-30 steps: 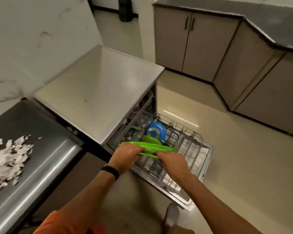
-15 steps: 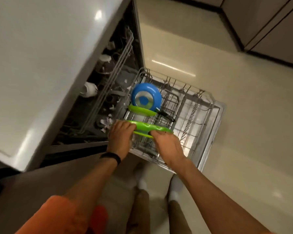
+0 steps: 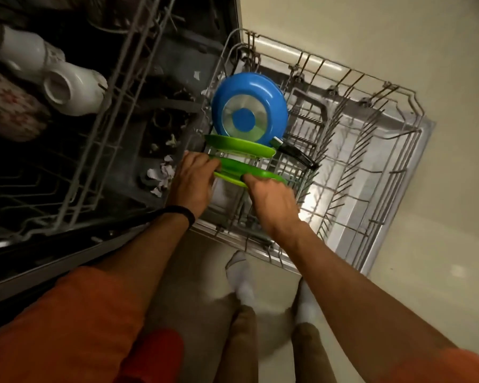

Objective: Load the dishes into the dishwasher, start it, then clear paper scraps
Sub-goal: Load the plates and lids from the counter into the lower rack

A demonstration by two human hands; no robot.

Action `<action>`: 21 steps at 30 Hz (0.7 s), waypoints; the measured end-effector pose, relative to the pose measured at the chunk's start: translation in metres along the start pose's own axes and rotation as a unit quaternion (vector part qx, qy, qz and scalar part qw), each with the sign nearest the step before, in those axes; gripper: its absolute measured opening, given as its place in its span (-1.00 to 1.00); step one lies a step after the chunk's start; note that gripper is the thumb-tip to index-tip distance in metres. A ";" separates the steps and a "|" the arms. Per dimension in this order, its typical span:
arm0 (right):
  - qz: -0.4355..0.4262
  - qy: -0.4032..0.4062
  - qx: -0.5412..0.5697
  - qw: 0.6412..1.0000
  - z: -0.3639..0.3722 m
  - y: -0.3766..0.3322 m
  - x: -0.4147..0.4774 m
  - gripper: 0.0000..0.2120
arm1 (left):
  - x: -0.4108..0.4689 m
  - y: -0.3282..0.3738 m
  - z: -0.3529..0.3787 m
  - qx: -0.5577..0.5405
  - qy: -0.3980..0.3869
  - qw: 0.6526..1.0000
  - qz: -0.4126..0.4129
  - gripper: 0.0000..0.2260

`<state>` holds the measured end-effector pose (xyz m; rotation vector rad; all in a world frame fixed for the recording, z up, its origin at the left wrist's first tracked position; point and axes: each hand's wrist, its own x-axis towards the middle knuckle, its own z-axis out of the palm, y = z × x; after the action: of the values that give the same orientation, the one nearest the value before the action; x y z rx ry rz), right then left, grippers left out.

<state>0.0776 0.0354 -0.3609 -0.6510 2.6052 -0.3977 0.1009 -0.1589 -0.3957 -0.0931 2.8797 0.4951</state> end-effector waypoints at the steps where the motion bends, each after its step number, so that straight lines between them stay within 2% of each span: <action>1: 0.004 0.003 0.004 1.000 0.003 0.000 0.003 -0.70 | 0.003 -0.003 0.003 -0.002 0.000 1.000 -0.001 -0.68; 13: 0.007 -0.021 0.049 0.999 0.022 -0.007 0.019 -0.69 | 0.015 -0.019 0.014 0.004 0.005 1.000 0.000 -0.66; 21: 0.003 -0.031 0.015 0.999 0.019 0.004 0.021 -0.69 | 0.011 -0.015 0.022 0.031 -0.002 0.999 0.016 -0.63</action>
<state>0.0681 0.0247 -0.3855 -0.6352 2.5374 -0.4071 0.0964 -0.1659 -0.4235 -0.0376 2.8941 0.4118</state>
